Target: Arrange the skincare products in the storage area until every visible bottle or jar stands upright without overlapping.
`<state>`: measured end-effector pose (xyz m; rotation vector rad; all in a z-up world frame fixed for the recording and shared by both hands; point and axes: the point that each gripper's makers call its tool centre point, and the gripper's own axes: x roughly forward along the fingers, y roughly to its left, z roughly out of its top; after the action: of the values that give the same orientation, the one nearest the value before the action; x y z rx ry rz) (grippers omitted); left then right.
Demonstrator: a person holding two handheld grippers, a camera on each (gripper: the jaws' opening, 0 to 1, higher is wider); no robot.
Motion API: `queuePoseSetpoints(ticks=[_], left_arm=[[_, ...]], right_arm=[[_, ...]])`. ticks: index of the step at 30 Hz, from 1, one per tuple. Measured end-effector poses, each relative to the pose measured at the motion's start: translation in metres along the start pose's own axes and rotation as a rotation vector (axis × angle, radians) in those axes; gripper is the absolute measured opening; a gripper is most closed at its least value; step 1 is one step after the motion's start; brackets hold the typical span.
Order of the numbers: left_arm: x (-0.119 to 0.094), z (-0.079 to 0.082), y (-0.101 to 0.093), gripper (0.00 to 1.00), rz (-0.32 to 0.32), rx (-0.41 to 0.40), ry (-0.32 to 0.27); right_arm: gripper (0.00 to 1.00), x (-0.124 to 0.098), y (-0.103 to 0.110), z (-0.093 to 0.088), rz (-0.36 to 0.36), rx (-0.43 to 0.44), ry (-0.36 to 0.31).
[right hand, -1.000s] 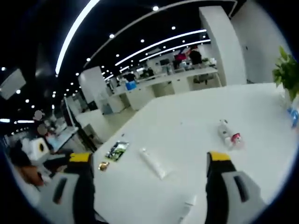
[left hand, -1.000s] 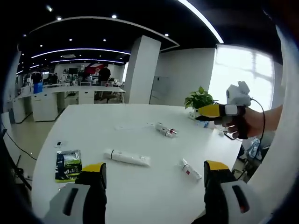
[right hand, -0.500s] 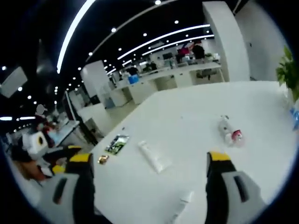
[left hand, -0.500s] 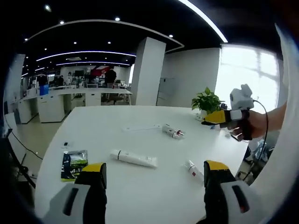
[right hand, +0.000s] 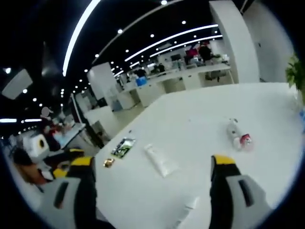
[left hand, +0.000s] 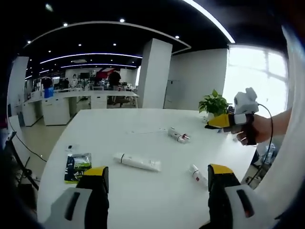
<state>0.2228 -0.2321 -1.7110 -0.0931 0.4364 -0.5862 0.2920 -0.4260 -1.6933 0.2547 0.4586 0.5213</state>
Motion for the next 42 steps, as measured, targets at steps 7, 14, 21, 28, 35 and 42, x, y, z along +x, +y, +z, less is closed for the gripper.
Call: queuePoseSetpoints(ticks=[7,14,21,28,35,42], left_arm=[[-0.01,-0.001,-0.003,0.89,0.066,0.004,0.004],[-0.044,0.006,0.029,0.89,0.239,-0.06,-0.051],[-0.055,0.013,0.034,0.88,0.316,-0.099,-0.062],[-0.022,0.014,0.041,0.89,0.233,-0.071,-0.039],[-0.006,0.022,0.077,1.0,0.113,0.067,-0.037],[0.0,0.026,0.115,1.0,-0.012,0.081,-0.033]], right_arm=[[0.99,0.002,-0.006,-0.006,0.053,0.019,0.0],[0.99,-0.007,-0.014,-0.012,0.096,0.024,-0.005],[0.99,-0.014,-0.025,-0.023,0.128,-0.007,-0.011],[0.99,-0.016,-0.043,-0.019,0.037,0.011,-0.033],[0.91,0.0,-0.026,-0.025,-0.085,-0.038,-0.017],[0.86,0.034,0.01,-0.022,-0.178,-0.004,-0.005]])
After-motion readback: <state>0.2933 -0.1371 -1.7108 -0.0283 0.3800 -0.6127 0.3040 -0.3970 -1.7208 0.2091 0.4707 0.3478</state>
